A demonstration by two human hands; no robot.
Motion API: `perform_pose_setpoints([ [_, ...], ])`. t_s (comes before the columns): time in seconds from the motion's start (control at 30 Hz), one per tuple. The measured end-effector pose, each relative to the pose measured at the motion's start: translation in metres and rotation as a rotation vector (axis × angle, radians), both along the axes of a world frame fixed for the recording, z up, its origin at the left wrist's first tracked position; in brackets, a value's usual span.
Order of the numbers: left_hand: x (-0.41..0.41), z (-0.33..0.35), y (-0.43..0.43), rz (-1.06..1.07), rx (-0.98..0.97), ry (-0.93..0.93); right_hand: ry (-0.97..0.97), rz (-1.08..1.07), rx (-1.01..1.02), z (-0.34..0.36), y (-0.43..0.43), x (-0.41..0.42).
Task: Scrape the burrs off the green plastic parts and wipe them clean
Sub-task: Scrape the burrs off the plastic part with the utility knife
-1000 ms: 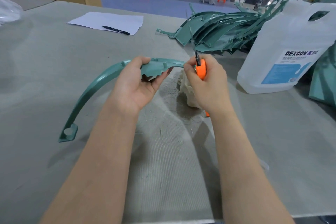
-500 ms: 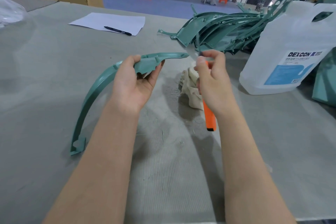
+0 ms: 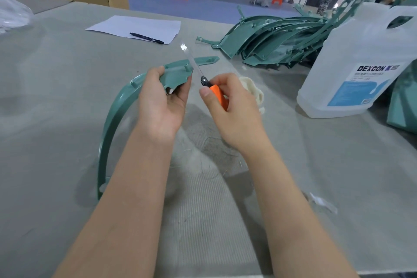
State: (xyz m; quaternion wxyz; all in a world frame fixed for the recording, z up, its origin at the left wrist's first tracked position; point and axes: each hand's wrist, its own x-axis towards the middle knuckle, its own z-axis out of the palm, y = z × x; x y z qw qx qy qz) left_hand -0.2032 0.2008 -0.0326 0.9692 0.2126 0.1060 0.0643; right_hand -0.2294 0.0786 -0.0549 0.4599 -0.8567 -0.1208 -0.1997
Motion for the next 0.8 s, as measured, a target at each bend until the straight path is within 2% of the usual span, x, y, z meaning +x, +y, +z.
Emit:
perform_pose_setpoints([
  [0.63, -0.002, -0.001, -0.008, -0.008, 0.052, 0.05, -0.003, -0.259, -0.05, -0.012, -0.008, 0.013],
  [0.8, -0.003, -0.001, -0.004, -0.025, 0.011, 0.061, 0.116, -0.383, -0.113, -0.01, -0.021, 0.017],
])
